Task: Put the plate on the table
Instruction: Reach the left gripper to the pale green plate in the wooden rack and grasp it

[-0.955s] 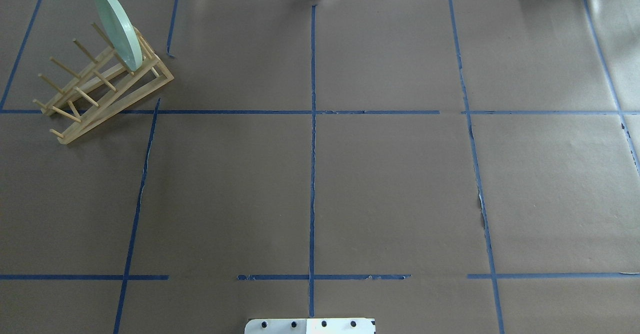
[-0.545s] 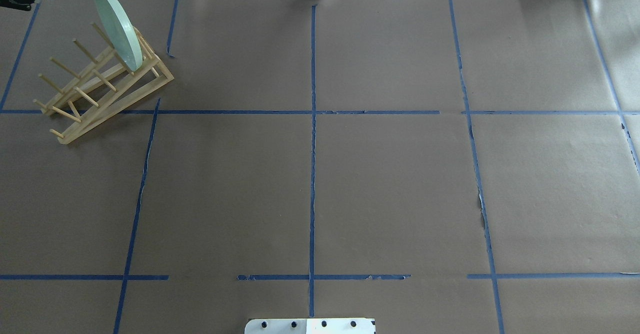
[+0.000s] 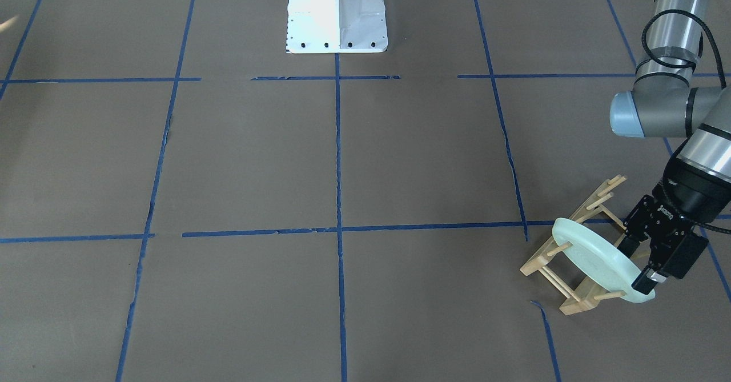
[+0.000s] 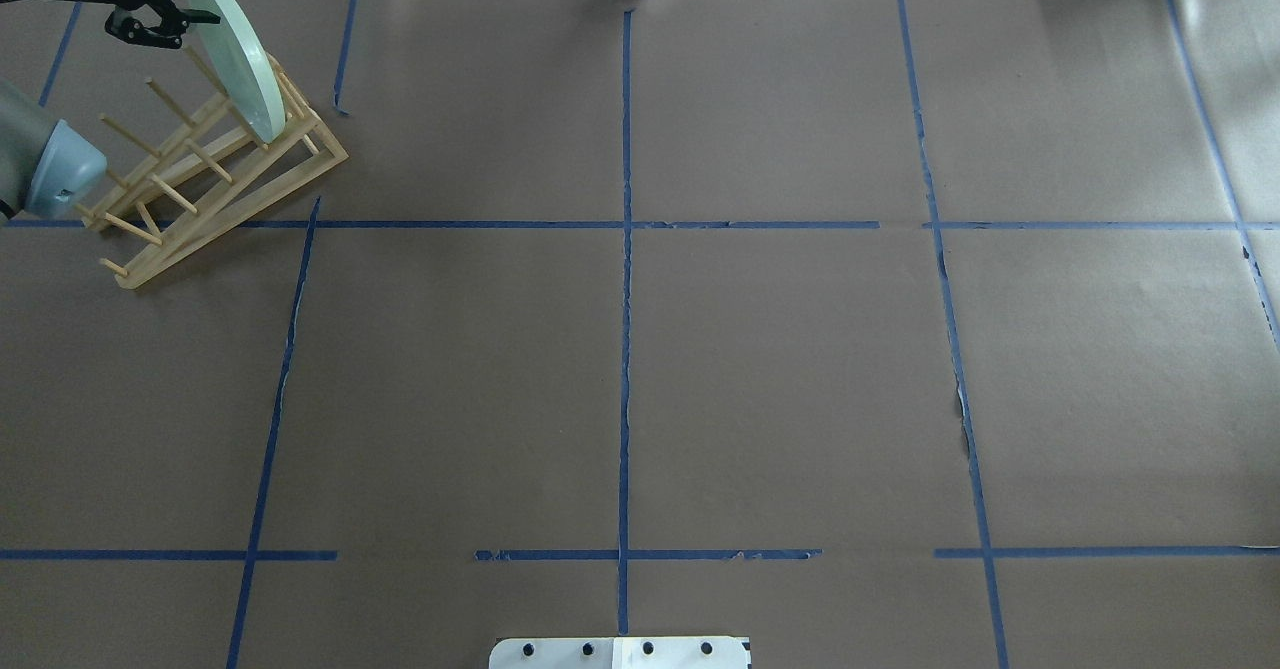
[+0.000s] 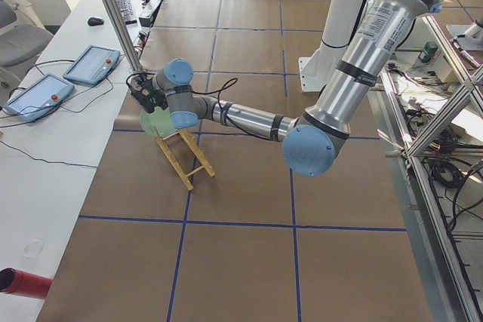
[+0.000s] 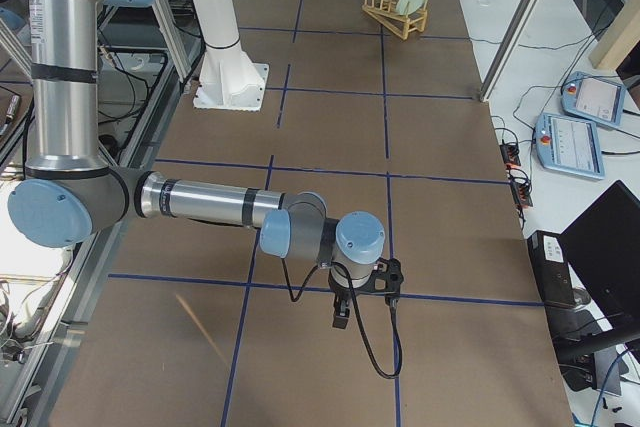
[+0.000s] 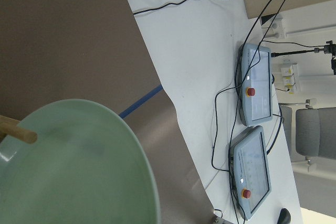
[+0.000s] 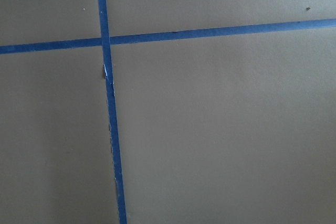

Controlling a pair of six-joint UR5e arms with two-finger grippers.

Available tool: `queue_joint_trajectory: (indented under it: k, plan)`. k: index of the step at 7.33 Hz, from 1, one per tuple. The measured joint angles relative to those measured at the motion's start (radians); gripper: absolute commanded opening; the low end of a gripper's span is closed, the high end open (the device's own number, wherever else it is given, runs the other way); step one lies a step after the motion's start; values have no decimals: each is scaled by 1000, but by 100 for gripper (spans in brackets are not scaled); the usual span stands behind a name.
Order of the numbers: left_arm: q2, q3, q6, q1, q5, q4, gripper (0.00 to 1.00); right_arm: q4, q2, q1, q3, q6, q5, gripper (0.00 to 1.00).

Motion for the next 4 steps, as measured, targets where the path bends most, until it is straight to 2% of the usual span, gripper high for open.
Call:
queue_joint_trajectory:
  k: [4]
  plan:
    - [5,-1,61,-30,-10,1,0,0,0,0,0,0,0,100]
